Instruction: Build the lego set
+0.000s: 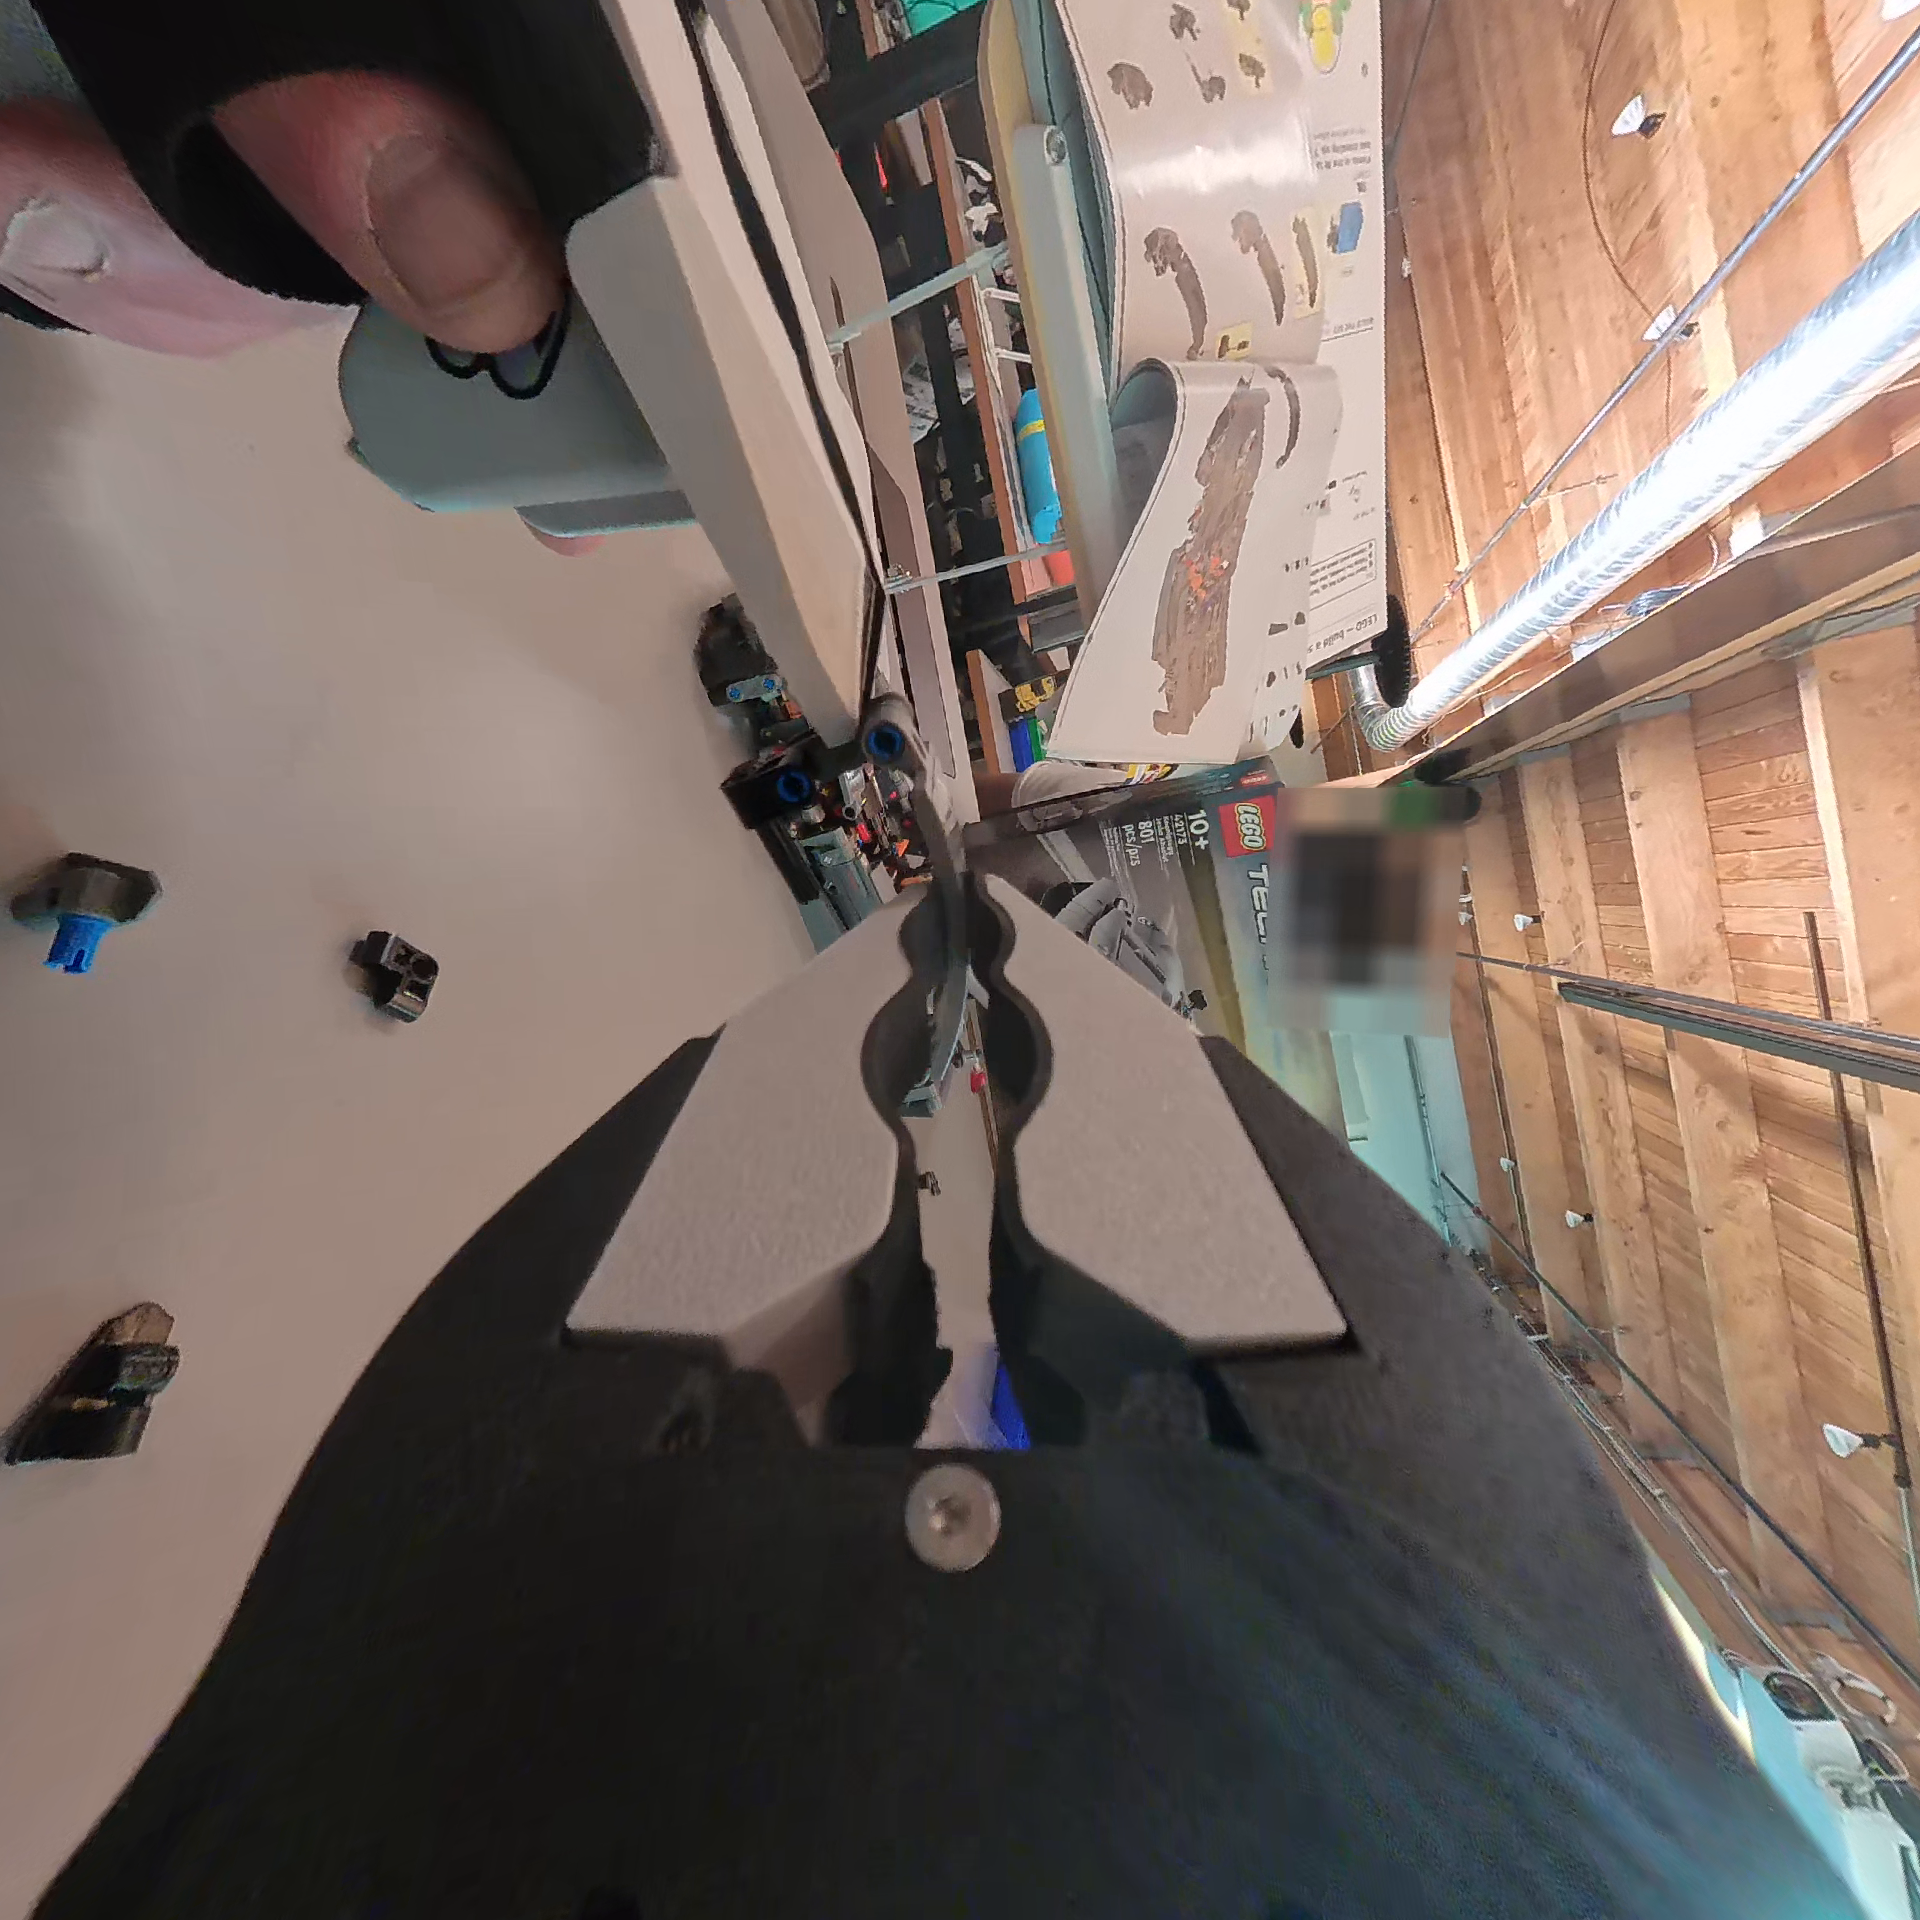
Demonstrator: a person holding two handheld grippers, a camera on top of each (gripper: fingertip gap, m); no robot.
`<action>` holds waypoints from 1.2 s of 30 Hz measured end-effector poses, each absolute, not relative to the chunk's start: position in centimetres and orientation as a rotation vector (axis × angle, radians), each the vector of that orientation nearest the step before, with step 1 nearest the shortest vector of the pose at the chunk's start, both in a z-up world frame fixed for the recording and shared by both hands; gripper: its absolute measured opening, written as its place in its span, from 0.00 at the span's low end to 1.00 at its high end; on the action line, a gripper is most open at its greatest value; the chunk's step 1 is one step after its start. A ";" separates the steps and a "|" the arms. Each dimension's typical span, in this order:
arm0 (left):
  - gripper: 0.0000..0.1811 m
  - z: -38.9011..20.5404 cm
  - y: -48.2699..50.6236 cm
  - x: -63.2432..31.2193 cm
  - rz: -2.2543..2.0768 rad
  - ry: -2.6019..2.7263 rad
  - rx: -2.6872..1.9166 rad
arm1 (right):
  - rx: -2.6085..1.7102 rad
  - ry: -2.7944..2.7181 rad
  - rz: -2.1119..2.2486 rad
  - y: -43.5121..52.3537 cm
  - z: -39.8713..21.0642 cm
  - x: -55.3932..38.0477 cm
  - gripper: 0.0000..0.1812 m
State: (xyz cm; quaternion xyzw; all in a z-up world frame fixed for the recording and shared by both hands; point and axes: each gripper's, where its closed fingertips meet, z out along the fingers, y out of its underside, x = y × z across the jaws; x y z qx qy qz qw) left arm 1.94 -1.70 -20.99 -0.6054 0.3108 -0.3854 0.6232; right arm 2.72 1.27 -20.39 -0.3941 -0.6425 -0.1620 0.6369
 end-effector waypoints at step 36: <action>0.07 -21.0 -0.9 1.3 -0.729 0.706 -1.398 | -0.944 -1.462 -0.420 3.0 -20.8 3.3 0.00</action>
